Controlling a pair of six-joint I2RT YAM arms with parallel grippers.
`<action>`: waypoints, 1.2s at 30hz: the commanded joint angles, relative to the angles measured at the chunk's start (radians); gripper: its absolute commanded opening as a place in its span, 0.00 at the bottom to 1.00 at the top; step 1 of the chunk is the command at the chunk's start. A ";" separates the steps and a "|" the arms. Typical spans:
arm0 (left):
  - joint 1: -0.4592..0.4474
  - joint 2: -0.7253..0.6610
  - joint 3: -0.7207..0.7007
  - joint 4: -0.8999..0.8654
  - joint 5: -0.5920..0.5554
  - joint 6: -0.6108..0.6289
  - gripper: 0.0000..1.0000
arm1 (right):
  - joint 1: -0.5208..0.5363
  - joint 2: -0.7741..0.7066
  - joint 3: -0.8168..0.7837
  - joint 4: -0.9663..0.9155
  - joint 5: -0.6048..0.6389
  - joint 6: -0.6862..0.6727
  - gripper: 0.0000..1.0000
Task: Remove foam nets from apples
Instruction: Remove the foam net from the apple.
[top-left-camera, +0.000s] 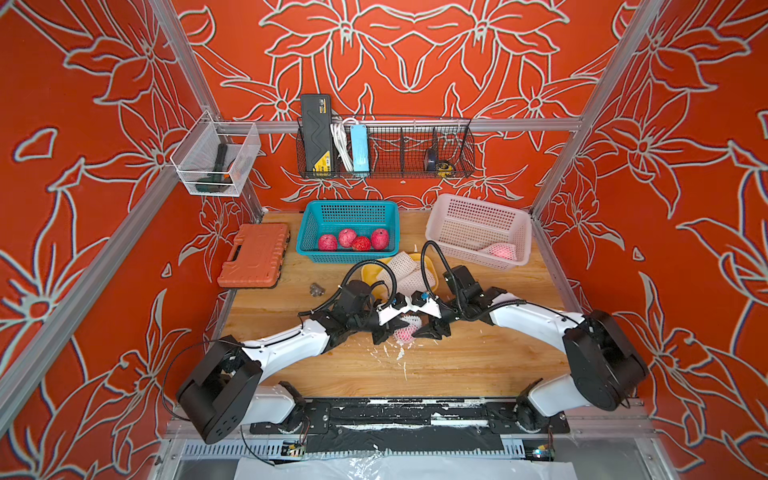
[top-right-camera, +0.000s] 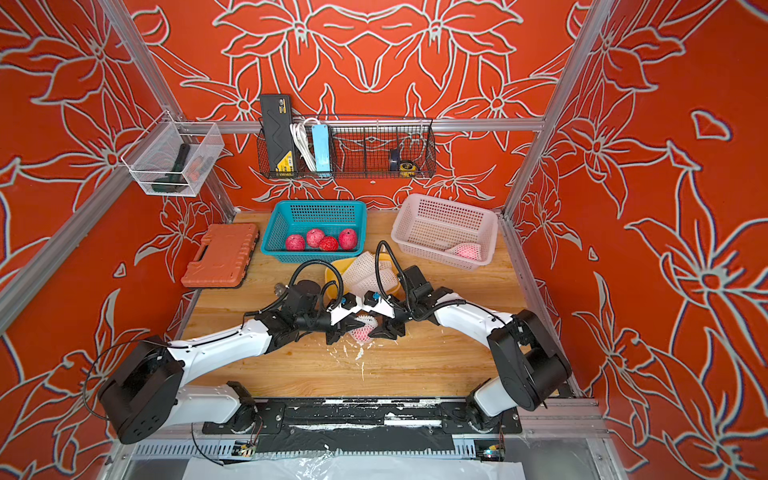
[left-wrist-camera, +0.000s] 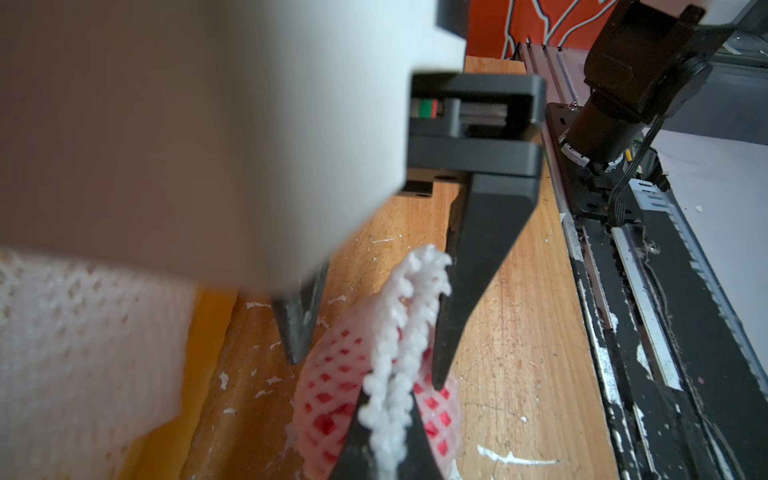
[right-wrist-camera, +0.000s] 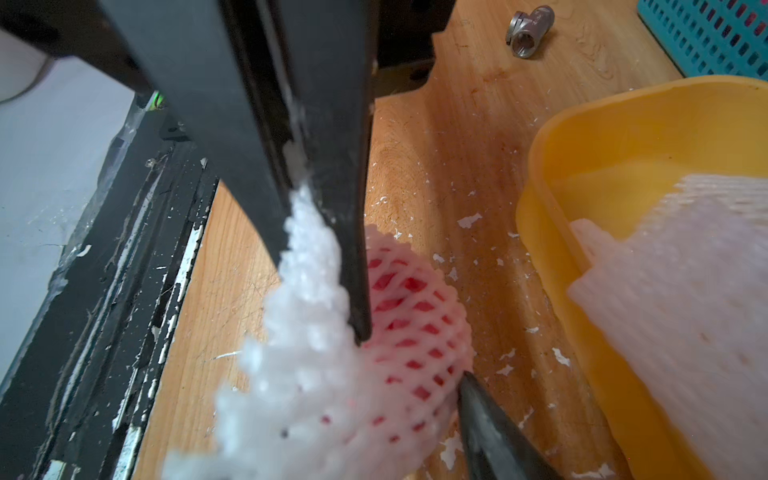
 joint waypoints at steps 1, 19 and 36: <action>-0.006 0.012 0.020 0.088 0.002 -0.029 0.08 | 0.012 -0.011 -0.024 0.014 0.003 -0.013 0.11; -0.004 -0.026 0.045 -0.198 -0.033 0.098 0.63 | -0.023 0.030 -0.028 0.023 0.019 0.005 0.11; -0.017 0.118 0.131 -0.141 0.021 0.099 0.68 | -0.039 0.015 -0.029 0.025 -0.031 0.021 0.12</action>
